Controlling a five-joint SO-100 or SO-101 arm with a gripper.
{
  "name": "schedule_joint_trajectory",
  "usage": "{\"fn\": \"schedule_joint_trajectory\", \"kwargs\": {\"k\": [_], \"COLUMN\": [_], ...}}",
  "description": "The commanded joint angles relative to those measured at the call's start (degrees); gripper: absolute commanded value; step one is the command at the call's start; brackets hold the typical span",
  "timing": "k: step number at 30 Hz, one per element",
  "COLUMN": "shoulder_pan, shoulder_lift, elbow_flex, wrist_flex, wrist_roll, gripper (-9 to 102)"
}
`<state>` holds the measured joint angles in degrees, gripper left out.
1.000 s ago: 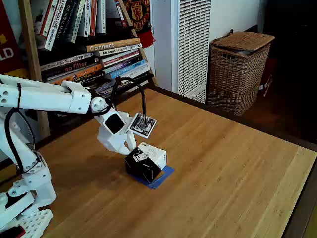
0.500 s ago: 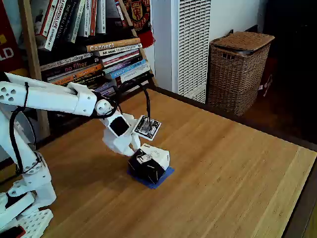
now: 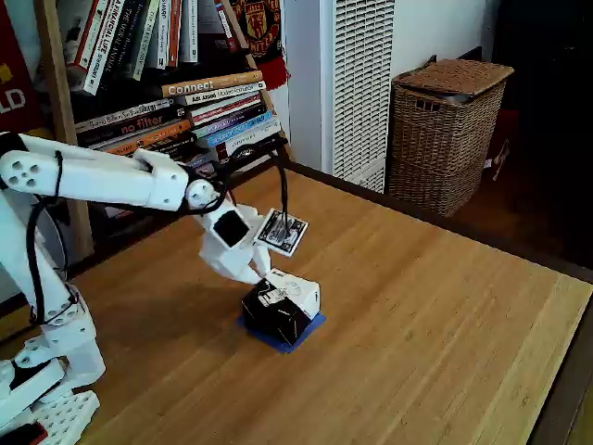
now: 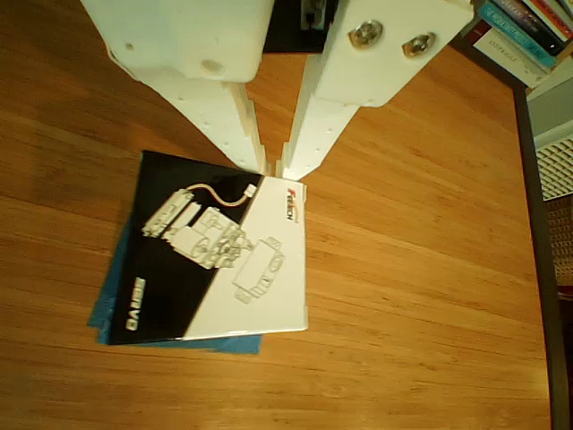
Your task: Push the box on top of the target
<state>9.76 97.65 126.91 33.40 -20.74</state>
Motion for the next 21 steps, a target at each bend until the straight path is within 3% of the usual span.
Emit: {"fn": "schedule_joint_trajectory", "kwargs": {"k": [1, 21], "shoulder_pan": [-0.1, 0.2], "shoulder_lift": [-0.2, -3.6], "elbow_flex": [-3.3, -7.2], "wrist_flex": [0.4, -0.4], "wrist_roll": [0.4, 1.3], "gripper": [0, 0]}}
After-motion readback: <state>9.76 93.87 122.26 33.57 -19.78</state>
